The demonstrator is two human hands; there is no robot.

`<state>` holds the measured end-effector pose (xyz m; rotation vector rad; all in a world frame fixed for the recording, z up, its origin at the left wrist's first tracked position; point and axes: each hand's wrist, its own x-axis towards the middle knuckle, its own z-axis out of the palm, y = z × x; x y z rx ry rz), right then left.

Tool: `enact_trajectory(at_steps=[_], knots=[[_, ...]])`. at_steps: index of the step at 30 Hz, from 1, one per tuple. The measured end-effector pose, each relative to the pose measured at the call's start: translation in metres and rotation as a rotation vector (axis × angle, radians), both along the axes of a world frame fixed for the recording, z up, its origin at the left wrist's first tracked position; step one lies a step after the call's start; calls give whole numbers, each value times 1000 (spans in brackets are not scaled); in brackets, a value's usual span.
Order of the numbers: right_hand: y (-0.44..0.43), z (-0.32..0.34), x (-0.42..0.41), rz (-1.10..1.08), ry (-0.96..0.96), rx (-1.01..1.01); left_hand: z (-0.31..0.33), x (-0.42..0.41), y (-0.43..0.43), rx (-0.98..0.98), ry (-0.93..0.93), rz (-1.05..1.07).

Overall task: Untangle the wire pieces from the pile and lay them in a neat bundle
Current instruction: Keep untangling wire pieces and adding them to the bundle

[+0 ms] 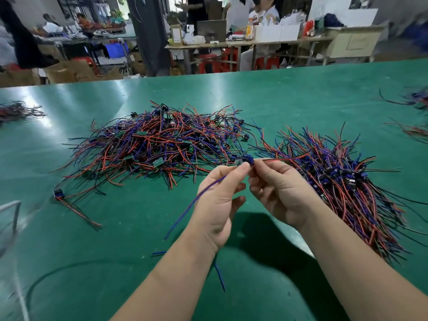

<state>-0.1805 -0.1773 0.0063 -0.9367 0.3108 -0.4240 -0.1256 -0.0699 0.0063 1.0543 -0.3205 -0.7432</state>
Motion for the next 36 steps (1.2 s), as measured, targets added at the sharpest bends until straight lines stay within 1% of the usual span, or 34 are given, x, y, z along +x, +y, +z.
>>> enact_trajectory(at_steps=[1,3,4,6,7,8,10,11,13,15,17,19,22,24,25,27,29,30,32,33,34,35,36], knots=[[1,1,1,-21,-27,48,-1,-1,0,-18,-49,-36],[-2,5,-1,-33,-49,110,-1,-3,1,-85,-124,-197],[-6,6,-2,-25,-35,134,-1,-2,1,-101,-141,-265],[-13,9,-5,-7,-8,143,0,1,2,-75,-102,-298],[-17,8,-7,-9,4,88,1,2,2,-46,-51,-287],[-19,7,-8,-17,30,-15,2,3,1,-12,-19,-278],[-18,3,-8,-16,103,-252,0,2,1,75,-80,-262],[-17,2,-8,-9,133,-328,-1,2,1,106,-121,-239],[-16,0,-7,-31,180,-385,-4,2,1,146,-145,-182],[-21,2,-7,-126,217,-350,-8,5,3,204,-163,-203],[-32,6,-10,-271,216,-239,-9,5,6,316,-229,-331],[-43,9,-15,-392,207,-180,-10,4,8,402,-272,-475],[-48,6,-18,-500,180,-114,-12,4,11,475,-301,-565],[-48,5,-17,-585,123,-47,-12,5,11,492,-315,-572],[-50,5,-17,-636,92,-20,-11,6,10,472,-302,-546],[-55,7,-17,-713,75,-33,-11,7,6,382,-203,-391],[-54,7,-16,-656,111,-169,-11,11,2,303,-67,-184],[-49,6,-14,-566,143,-281,-11,14,1,280,-26,-96],[-33,0,-10,-329,219,-574,-13,20,1,252,4,14],[-25,-3,-8,-234,255,-750,-13,21,1,246,-5,27],[-18,-7,-7,-187,283,-928,-15,21,1,242,-34,14],[-14,-10,-6,-190,300,-1080,-15,20,0,244,-82,-13],[-11,-12,-7,-232,309,-1186,-16,18,0,255,-145,-44]])
